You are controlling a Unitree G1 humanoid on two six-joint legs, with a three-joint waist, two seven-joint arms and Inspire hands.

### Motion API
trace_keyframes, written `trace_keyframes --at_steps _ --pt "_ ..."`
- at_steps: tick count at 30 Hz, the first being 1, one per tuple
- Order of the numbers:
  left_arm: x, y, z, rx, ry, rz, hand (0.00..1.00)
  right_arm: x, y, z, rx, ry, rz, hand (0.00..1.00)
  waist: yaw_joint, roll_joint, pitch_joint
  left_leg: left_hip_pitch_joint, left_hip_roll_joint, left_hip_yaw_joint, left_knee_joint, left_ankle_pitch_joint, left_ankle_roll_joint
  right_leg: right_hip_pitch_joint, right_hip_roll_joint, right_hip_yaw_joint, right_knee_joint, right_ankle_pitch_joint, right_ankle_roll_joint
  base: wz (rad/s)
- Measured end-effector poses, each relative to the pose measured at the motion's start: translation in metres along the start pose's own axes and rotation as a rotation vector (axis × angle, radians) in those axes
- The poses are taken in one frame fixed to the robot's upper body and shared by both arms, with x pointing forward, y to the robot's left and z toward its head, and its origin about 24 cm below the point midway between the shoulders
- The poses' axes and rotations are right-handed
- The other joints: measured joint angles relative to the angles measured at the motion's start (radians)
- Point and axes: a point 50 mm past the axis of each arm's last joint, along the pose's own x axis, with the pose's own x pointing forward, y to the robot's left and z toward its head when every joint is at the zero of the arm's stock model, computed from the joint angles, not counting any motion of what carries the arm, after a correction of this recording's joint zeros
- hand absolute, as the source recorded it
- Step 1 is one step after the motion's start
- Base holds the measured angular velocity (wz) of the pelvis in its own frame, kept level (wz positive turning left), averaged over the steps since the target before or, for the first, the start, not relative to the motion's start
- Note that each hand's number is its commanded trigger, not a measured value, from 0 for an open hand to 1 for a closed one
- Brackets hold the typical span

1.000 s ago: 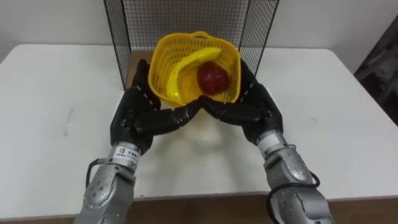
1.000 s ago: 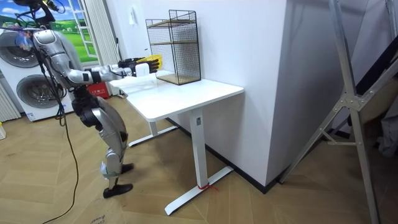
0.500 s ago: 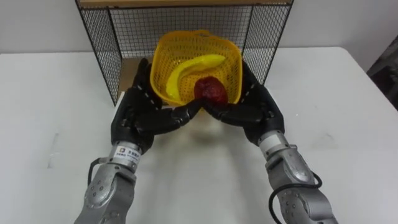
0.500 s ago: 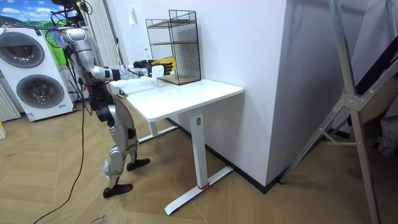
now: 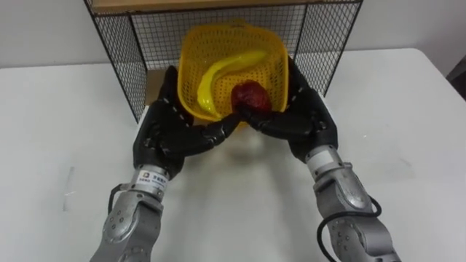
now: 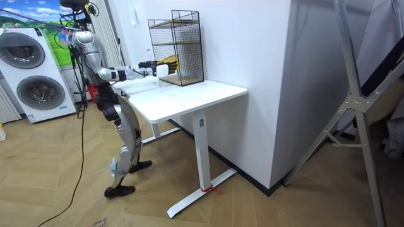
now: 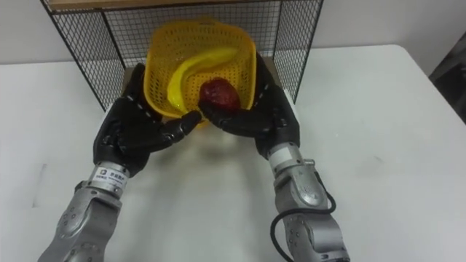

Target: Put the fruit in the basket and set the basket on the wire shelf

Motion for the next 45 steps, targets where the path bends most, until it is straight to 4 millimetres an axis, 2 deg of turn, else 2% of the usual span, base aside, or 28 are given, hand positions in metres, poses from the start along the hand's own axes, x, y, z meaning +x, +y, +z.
trace_keyframes --at_steps 1,3,4,6,8,9,12,14,15,16,17,19,22,27,31,34,41,45 --pt "0.000 0.000 0.000 0.000 0.000 -0.001 0.00 0.000 0.000 0.000 -0.001 -0.001 -0.002 0.00 -0.004 -0.002 -0.0011 0.005 -0.009 0.004 0.001 -0.004 0.007 -0.016 -0.010 0.003 0.046 0.008 0.006 0.10" --pt "0.000 -0.001 0.000 0.002 0.001 -0.002 0.00 0.000 0.000 0.000 -0.022 -0.003 -0.001 0.00 -0.012 0.000 -0.0001 0.029 -0.037 0.004 0.006 -0.021 0.032 -0.078 -0.042 0.027 0.194 0.076 0.002 0.08" --pt "0.000 0.000 0.000 0.002 0.000 0.000 0.00 0.000 0.000 -0.001 -0.023 -0.001 -0.002 0.00 -0.012 0.002 0.0007 0.046 -0.039 0.005 0.002 -0.027 0.040 -0.096 -0.040 0.049 0.233 0.120 -0.001 0.00" --pt "0.000 0.001 0.001 0.004 -0.002 0.004 0.00 0.000 0.002 -0.001 -0.026 0.000 0.000 0.00 -0.009 0.004 0.0003 0.066 -0.037 0.001 -0.006 -0.035 0.049 -0.107 -0.034 0.057 0.256 0.156 0.000 -0.12" --pt "0.000 0.001 0.001 0.004 -0.002 0.009 0.00 0.000 0.001 -0.001 -0.028 0.000 0.000 0.00 -0.004 0.009 0.0036 0.077 -0.029 0.001 -0.014 -0.042 0.054 -0.116 -0.025 0.061 0.236 0.111 0.004 -0.10" --pt "0.000 0.001 0.001 0.004 -0.003 0.013 0.00 -0.001 0.000 -0.001 -0.030 0.004 0.000 0.00 -0.007 0.014 0.0066 0.086 -0.022 0.002 -0.024 -0.041 0.057 -0.124 -0.012 0.052 0.186 0.080 0.006 0.00" --pt "0.003 -0.001 0.002 0.009 -0.008 0.008 0.00 0.000 -0.001 -0.001 -0.035 0.003 -0.003 0.00 -0.005 0.016 0.0099 0.096 -0.016 0.004 -0.041 -0.039 0.062 -0.140 0.016 0.050 0.000 0.060 0.004 0.00" --pt "0.004 -0.001 0.003 0.011 -0.011 0.010 0.00 0.000 -0.001 -0.001 -0.035 0.003 -0.003 0.00 -0.001 0.016 0.0099 0.097 -0.015 0.013 -0.040 -0.039 0.061 -0.124 0.039 0.055 -0.150 0.098 -0.003 -0.07" --pt "0.004 -0.001 0.000 0.005 -0.002 0.014 0.00 0.000 -0.001 -0.002 -0.031 0.008 -0.006 0.00 -0.003 0.029 0.0103 0.104 -0.008 0.012 -0.042 -0.038 0.059 -0.104 0.058 0.065 -0.207 0.138 0.018 -0.15" --pt "0.003 0.000 -0.002 0.005 0.010 0.018 0.00 -0.001 -0.002 -0.005 -0.031 0.022 -0.011 0.00 0.003 0.042 0.0051 0.114 0.005 0.011 -0.054 -0.036 0.053 -0.084 0.073 0.059 -0.246 0.162 0.013 -0.16" --pt "0.003 0.001 -0.002 0.008 0.010 0.019 0.00 -0.001 -0.002 -0.005 -0.030 0.025 -0.012 0.00 0.003 0.042 0.0045 0.118 0.008 0.009 -0.062 -0.035 0.047 -0.074 0.075 0.053 -0.260 0.172 0.010 -0.16" --pt "0.003 0.002 -0.001 0.014 0.010 0.020 0.00 0.000 -0.001 -0.006 -0.023 0.026 -0.011 0.00 -0.003 0.033 -0.0024 0.123 0.021 0.007 -0.072 -0.031 0.034 -0.065 0.090 0.042 -0.294 0.194 0.001 -0.05" --pt "0.004 0.002 0.000 0.016 0.011 0.019 0.00 0.000 0.000 -0.006 -0.020 0.024 -0.010 0.00 -0.007 0.033 -0.0102 0.126 0.036 0.002 -0.072 -0.031 0.026 -0.043 0.103 0.019 -0.320 0.211 -0.009 0.00" --pt "0.004 0.002 0.000 0.018 0.011 0.016 0.00 0.001 0.000 -0.005 -0.022 0.023 -0.010 0.00 -0.016 0.034 -0.0111 0.146 0.040 -0.010 -0.088 -0.026 0.018 -0.016 0.108 -0.005 -0.348 0.216 -0.013 0.07" --pt "0.005 0.003 0.001 0.033 0.014 0.012 0.00 0.002 0.000 -0.004 -0.022 0.024 -0.010 0.00 -0.019 0.037 -0.0090 0.149 0.044 -0.011 -0.102 -0.016 0.018 -0.002 0.116 -0.004 -0.373 0.227 -0.017 0.00" --pt "0.005 0.004 0.000 0.046 0.031 0.013 0.00 0.002 0.000 -0.005 -0.022 0.027 -0.011 0.00 -0.020 0.038 -0.0077 0.169 0.048 -0.011 -0.132 -0.002 0.012 0.026 0.126 -0.006 -0.420 0.250 -0.023 0.00" --pt "0.004 0.008 -0.004 0.050 0.060 0.018 0.00 0.001 -0.003 -0.008 -0.034 0.048 -0.023 0.00 -0.032 0.045 -0.0035 0.187 0.051 -0.016 -0.151 0.005 -0.002 0.047 0.133 -0.008 -0.439 0.257 -0.029 0.00" --pt "0.012 0.013 -0.014 0.038 0.116 0.044 0.00 0.003 -0.008 -0.008 -0.026 0.063 -0.048 0.00 -0.030 0.046 -0.0034 0.187 0.052 -0.020 -0.169 0.018 -0.005 0.045 0.136 -0.013 -0.455 0.263 -0.034 0.00"
